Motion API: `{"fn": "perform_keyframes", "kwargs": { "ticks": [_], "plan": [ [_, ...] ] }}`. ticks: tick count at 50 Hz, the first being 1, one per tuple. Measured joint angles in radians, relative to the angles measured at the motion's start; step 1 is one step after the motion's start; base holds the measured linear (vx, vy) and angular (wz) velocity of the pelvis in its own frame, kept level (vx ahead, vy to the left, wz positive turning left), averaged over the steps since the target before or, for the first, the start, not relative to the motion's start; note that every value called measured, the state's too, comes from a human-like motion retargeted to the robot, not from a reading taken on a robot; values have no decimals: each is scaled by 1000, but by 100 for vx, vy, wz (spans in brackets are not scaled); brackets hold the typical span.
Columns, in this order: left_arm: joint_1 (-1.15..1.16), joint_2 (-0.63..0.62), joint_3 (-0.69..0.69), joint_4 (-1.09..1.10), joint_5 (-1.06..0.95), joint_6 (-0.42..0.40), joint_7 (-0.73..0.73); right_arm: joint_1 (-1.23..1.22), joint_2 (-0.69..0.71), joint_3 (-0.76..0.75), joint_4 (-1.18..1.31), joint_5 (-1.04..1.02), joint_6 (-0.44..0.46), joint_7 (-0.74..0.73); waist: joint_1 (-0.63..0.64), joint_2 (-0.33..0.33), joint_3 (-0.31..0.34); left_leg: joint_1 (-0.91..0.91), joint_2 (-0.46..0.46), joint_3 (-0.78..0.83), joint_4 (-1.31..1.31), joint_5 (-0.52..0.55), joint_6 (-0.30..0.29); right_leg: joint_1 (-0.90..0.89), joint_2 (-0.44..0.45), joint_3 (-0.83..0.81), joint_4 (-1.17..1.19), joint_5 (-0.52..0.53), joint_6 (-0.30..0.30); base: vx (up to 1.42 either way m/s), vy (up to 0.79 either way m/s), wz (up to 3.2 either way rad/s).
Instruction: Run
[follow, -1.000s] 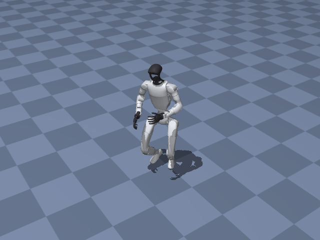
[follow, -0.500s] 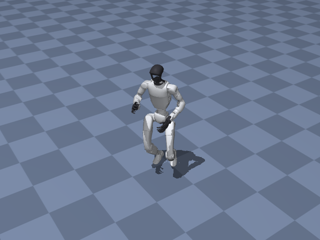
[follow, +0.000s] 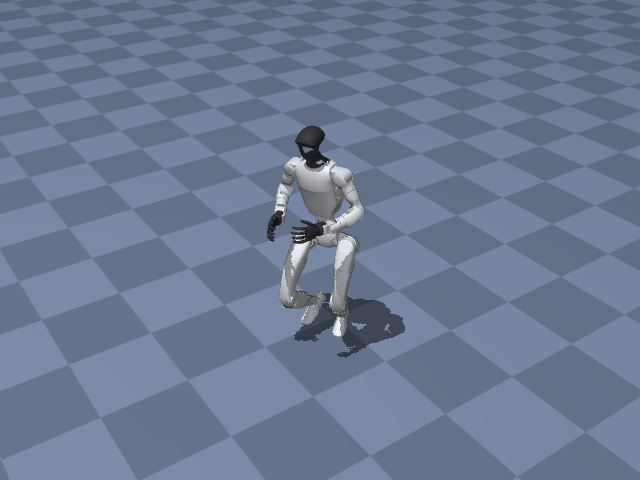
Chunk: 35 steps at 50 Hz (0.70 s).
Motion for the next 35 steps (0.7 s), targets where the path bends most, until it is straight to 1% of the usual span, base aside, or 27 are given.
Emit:
{"fn": "perform_keyframes", "kwargs": {
  "ticks": [3,5,8,10,13,15,17,19,22,23,26,29,32,35],
  "plan": [
    [76,-14,-12,41,-18,-4,-22,-14,3,16,-38,8,-9,-3,14,9,-11,-28,45,-13,43,166,-58,28,56,-21,-138,67,19,6,-7,-31],
    [124,-15,-18,76,-33,1,-38,-31,6,21,-67,11,-15,-9,43,22,-8,-66,99,-26,151,211,-67,54,111,-34,-210,89,26,1,-8,-56],
    [191,-12,-12,121,-62,21,-59,-75,1,21,-125,5,-24,-36,98,42,6,-121,202,-46,374,204,-22,102,194,-44,-278,67,12,0,-9,-63],
    [234,-4,1,144,-74,31,-66,-112,-8,14,-166,-9,-34,-57,132,46,16,-157,260,-63,519,175,19,129,240,-36,-299,8,-8,0,-9,-52],
    [282,10,34,169,-78,39,-60,-187,-29,1,-209,-51,-40,-94,173,54,39,-217,326,-109,698,115,62,159,298,-26,-298,-161,-70,1,-9,-44],
    [305,14,58,180,-63,43,-47,-241,-42,-4,-222,-79,-41,-117,191,61,61,-253,354,-138,771,75,80,166,330,-21,-284,-271,-109,2,-7,-35],
    [315,13,77,187,-40,44,-37,-278,-47,-3,-218,-98,-41,-129,201,65,77,-275,361,-145,778,42,85,172,345,-21,-277,-314,-119,4,-4,-27],
    [317,7,92,190,-29,47,-42,-288,-40,4,-201,-99,-38,-133,207,66,80,-278,351,-136,728,26,80,187,338,-28,-296,-308,-117,8,-1,-26],
    [319,0,93,179,-33,44,-53,-247,-23,15,-165,-76,-30,-116,216,63,59,-247,318,-103,588,23,53,214,305,-50,-350,-246,-94,11,3,-32],
    [317,-1,88,175,-36,42,-54,-226,-17,19,-150,-67,-29,-108,217,62,50,-231,302,-92,531,23,40,222,293,-54,-369,-215,-80,12,6,-24],
    [302,-9,68,168,-40,35,-56,-165,-4,33,-97,-42,-29,-80,204,50,27,-174,235,-60,355,40,0,228,247,-56,-384,-77,-16,11,8,-11],
    [269,-14,42,160,-38,31,-48,-119,-5,42,-46,-39,-31,-59,172,32,14,-117,158,-39,205,52,-27,204,182,-53,-328,-10,21,8,11,5],
    [222,-9,19,147,-20,25,-32,-86,-14,49,-5,-54,-27,-53,132,11,14,-70,82,-33,124,23,-18,163,105,-48,-210,0,25,4,12,4],
    [164,9,4,131,19,15,-20,-62,-21,46,22,-87,-17,-59,95,-6,27,-45,24,-41,127,-82,24,111,41,-31,-49,-13,16,2,12,-5]
  ]
}}
